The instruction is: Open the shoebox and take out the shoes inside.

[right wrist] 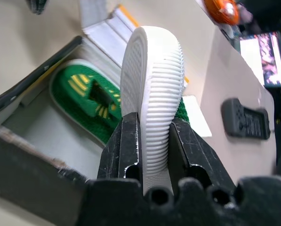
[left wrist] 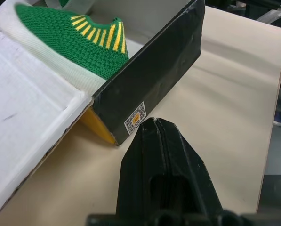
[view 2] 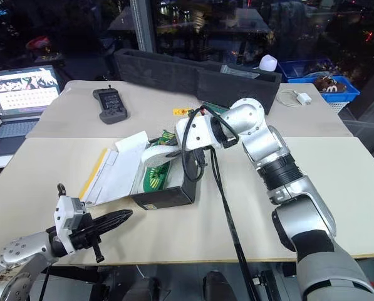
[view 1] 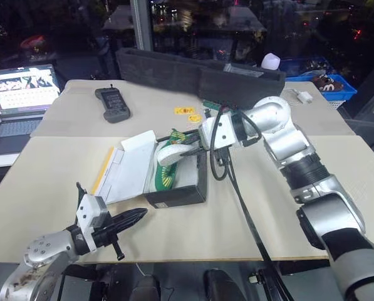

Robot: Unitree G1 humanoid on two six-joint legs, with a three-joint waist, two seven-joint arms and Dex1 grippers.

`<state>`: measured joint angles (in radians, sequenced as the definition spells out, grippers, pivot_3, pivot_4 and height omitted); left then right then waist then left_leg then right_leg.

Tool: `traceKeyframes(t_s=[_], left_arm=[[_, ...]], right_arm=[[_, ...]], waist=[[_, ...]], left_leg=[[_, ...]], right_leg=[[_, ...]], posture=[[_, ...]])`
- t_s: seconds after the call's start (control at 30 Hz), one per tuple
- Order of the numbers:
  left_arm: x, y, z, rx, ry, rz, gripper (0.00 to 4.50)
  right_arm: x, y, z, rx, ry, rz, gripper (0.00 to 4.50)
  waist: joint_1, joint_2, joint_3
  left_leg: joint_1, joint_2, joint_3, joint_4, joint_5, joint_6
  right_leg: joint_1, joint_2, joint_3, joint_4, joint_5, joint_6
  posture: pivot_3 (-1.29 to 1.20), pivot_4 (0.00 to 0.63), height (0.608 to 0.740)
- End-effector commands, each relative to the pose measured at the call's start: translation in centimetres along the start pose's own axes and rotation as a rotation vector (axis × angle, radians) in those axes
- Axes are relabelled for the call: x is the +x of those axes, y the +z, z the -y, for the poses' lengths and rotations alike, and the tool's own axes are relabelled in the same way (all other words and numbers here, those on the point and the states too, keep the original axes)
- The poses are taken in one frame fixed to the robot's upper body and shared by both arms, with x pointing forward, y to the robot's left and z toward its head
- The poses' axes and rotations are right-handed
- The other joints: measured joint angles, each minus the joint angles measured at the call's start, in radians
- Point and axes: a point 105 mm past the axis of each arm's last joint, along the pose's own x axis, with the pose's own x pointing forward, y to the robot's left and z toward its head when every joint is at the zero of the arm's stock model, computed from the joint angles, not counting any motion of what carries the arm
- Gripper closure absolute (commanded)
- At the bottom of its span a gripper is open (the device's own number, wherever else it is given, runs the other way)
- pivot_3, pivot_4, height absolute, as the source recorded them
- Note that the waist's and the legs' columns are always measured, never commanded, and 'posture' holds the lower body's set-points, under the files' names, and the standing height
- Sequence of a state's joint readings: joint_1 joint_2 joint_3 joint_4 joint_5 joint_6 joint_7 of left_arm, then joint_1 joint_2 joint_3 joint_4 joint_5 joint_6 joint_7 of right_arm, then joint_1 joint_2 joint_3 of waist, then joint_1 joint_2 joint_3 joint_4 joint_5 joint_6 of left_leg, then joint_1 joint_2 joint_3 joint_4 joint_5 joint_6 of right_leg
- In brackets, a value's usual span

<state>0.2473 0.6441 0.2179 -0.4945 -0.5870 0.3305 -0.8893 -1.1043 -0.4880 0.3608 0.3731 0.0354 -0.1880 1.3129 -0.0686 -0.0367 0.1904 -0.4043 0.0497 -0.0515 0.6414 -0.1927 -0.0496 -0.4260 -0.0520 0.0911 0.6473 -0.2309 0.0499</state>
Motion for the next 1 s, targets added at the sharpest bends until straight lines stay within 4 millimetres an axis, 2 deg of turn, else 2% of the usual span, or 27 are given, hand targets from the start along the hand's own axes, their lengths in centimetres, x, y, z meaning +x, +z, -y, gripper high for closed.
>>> traceKeyframes(t_s=[0.03,0.13,0.3,0.37,0.47,0.57,0.6,0.67,0.7,0.77,0.83,0.9,1.0], left_arm=[[-0.2,0.7,0.1,0.035,-0.009,0.011,4.48],[-0.1,0.7,0.1,0.035,-0.01,0.009,4.48],[-0.1,0.7,0.1,0.033,-0.016,0.002,4.48],[0.0,0.9,0.0,0.034,-0.017,0.004,4.48],[0.2,1.3,-0.1,0.036,-0.02,0.009,4.48],[0.3,1.6,-0.2,0.035,-0.019,0.016,4.48],[0.4,1.7,-0.1,0.035,-0.019,0.021,4.48],[0.7,1.9,0.0,0.032,-0.021,0.025,4.48],[0.8,1.9,0.0,0.031,-0.023,0.026,4.48],[0.9,2.0,0.1,0.029,-0.026,0.026,4.48],[1.0,2.0,0.2,0.027,-0.026,0.026,4.48],[1.1,2.2,0.1,0.026,-0.025,0.028,4.48],[1.2,2.3,0.1,0.025,-0.02,0.029,4.48]], right_arm=[[-1.6,2.0,2.2,0.091,-0.165,0.122,4.12],[-2.8,2.9,4.6,0.225,-0.332,0.202,4.12],[-5.0,4.1,7.3,0.331,-0.575,0.269,4.12],[-6.5,4.5,8.2,0.356,-0.662,0.276,4.12],[-10.4,3.0,8.7,0.342,-0.833,0.143,4.12],[-12.5,0.1,7.9,0.304,-0.925,-0.068,4.12],[-13.8,-2.8,7.0,0.266,-0.978,-0.266,4.12],[-16.2,-9.1,3.6,0.193,-0.997,-0.698,4.12],[-16.9,-10.7,2.4,0.168,-0.991,-0.808,4.12],[-17.1,-12.4,0.9,0.141,-0.968,-0.922,4.12],[-17.1,-13.7,-0.1,0.109,-0.941,-1.013,4.12],[-17.6,-15.6,-1.8,0.031,-0.889,-1.157,4.12],[-17.4,-18.1,-4.5,0.001,-0.83,-1.267,4.12]], waist=[[0.0,0.0,0.0],[-0.003,0.0,0.0],[-0.001,0.001,0.0],[-0.001,0.001,0.0],[0.009,0.001,0.001],[0.02,0.001,0.001],[0.021,0.001,0.001],[0.026,0.0,0.0],[0.029,-0.003,-0.002],[0.026,-0.002,-0.001],[0.009,0.004,0.002],[-0.009,0.007,0.004],[-0.015,0.007,0.004]], left_leg=[[0.0,0.0,0.0,0.0,0.0,0.0],[-0.001,0.0,0.0,0.0,0.0,0.0],[-0.001,0.0,0.0,0.0,0.0,0.0],[-0.002,0.0,0.0,0.0,0.0,0.0],[-0.003,0.0,0.0,0.0,0.0,0.0],[-0.004,-0.001,0.0,0.0,0.0,0.0],[-0.004,-0.001,0.001,0.0,0.0,0.0],[-0.004,-0.001,0.001,0.0,0.0,0.0],[-0.004,-0.001,0.001,0.0,0.0,0.0],[-0.003,-0.001,0.002,0.0,0.0,0.0],[-0.004,-0.003,0.006,0.0,0.0,0.0],[-0.006,-0.003,0.01,0.0,0.0,0.0],[-0.007,-0.002,0.01,0.0,0.0,0.0]], right_leg=[[0.0,0.0,0.0,0.0,0.0,0.0],[-0.001,0.0,0.0,0.0,0.0,0.0],[-0.002,0.001,0.0,0.0,0.0,0.0],[-0.002,0.001,0.0,0.0,0.0,0.0],[-0.002,0.0,0.0,0.0,0.0,0.0],[-0.003,-0.001,0.0,-0.002,0.0,0.0],[-0.003,-0.001,0.0,-0.002,0.0,0.001],[-0.002,-0.001,0.0,-0.002,0.0,0.0],[-0.002,-0.001,0.0,-0.003,-0.001,0.0],[-0.001,-0.002,0.0,-0.005,-0.004,-0.006],[-0.004,-0.003,0.005,-0.004,-0.003,-0.005],[-0.008,-0.004,0.009,-0.001,0.002,0.004],[-0.012,-0.002,0.009,0.0,0.003,0.003]], posture=[[0.0,0.15,0.715],[0.0,0.15,0.715],[0.0,0.15,0.715],[0.0,0.15,0.715],[0.0,0.15,0.715],[0.0,0.15,0.715],[0.0,0.15,0.715],[0.0,0.15,0.715],[0.0,0.15,0.715],[0.0,0.15,0.715],[0.0,0.15,0.715],[0.0,0.15,0.715],[0.0,0.15,0.715]])
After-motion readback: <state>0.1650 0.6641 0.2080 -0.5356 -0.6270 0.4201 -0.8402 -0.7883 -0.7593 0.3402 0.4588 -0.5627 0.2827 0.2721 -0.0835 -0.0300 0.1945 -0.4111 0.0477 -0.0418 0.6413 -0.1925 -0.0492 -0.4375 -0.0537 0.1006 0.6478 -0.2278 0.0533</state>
